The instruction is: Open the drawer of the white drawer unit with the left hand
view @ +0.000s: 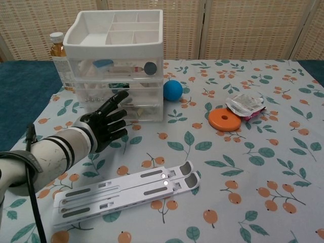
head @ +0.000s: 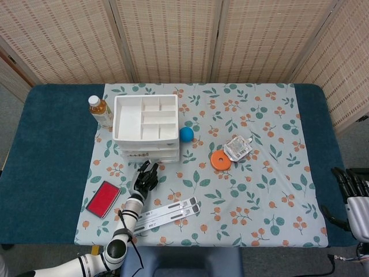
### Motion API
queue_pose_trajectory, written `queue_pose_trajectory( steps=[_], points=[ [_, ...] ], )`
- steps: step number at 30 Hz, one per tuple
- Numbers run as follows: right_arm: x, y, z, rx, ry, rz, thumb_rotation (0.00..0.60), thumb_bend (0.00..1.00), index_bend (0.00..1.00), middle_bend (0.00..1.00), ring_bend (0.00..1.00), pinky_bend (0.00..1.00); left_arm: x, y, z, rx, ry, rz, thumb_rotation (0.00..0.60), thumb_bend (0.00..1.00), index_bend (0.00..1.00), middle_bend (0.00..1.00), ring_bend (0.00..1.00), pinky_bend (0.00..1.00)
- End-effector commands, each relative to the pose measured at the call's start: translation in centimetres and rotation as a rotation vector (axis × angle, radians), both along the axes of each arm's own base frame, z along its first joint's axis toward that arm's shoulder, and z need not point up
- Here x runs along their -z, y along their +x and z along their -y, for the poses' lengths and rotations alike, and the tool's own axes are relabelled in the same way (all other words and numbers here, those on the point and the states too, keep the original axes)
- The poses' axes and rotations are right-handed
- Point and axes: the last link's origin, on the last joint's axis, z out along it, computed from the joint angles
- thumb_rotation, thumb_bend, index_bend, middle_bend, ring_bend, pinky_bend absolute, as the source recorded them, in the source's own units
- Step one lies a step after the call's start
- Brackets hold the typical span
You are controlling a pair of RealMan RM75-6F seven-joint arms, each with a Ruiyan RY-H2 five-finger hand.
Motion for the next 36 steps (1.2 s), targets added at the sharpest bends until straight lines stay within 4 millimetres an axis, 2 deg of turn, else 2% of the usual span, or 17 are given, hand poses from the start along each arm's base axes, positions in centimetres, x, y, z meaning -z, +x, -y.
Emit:
queue_pose_trajectory(
  steps=[1,7,11,14,22,25,29,36],
  points=[
    [0.0,0.0,0.0,-0.001,-0.001,0.0,0.6,0.31,0.01,0.06,0.0,0.05,0.0,-0.1,0.3,0.0,-0.005,-0.01,0.6,0.3,0.21,0.93,1.0,1.0],
    [-0.1,0.0,0.0,-0.003,-0.001,-0.001,0.6,0.31,0.01,0.06,0.0,0.05,-0.5,0.0,1.4,0.005,-0.041,-0.009,0.6,0.3,0.06,0.92,1.0,1.0],
    [-0.1,-0.1,-0.1,0.0,-0.005,-0.001,0.6,0.31,0.01,0.06,0.0,0.05,-1.3,-0.3,2.3,0.034,-0.082,-0.024,0.6,0.3,0.02,0.9,1.0,1.0],
    [-0.1,0.0,0.0,-0.003,-0.003,0.0,0.6,0.31,0.01,0.06,0.0,0.05,-2.1,-0.6,3.5,0.12,-0.137,-0.076,0.6,0.3,0.05,0.9,1.0,1.0],
    [-0.1,0.0,0.1,-0.01,-0.002,0.0,0.6,0.31,0.01,0.06,0.0,0.05,-4.8,-1.8,4.6,0.43,-0.144,-0.342,0.6,0.3,0.24,0.88,1.0,1.0],
    [-0.1,0.0,0.2,-0.013,-0.004,-0.002,0.6,0.31,0.01,0.06,0.0,0.05,-6.0,-2.3,4.4,0.572,-0.09,-0.498,0.6,0.3,0.29,0.88,1.0,1.0],
    [-0.2,0.1,0.3,-0.017,-0.005,-0.003,0.6,0.31,0.01,0.06,0.0,0.05,-7.9,-3.2,3.3,0.702,0.012,-0.689,0.6,0.3,0.27,0.88,1.0,1.0],
    [0.0,0.0,0.2,-0.013,-0.002,-0.001,0.6,0.31,0.01,0.06,0.0,0.05,-9.9,-4.7,0.8,0.789,0.172,-0.988,0.6,0.3,0.21,0.9,1.0,1.0]
  ],
)
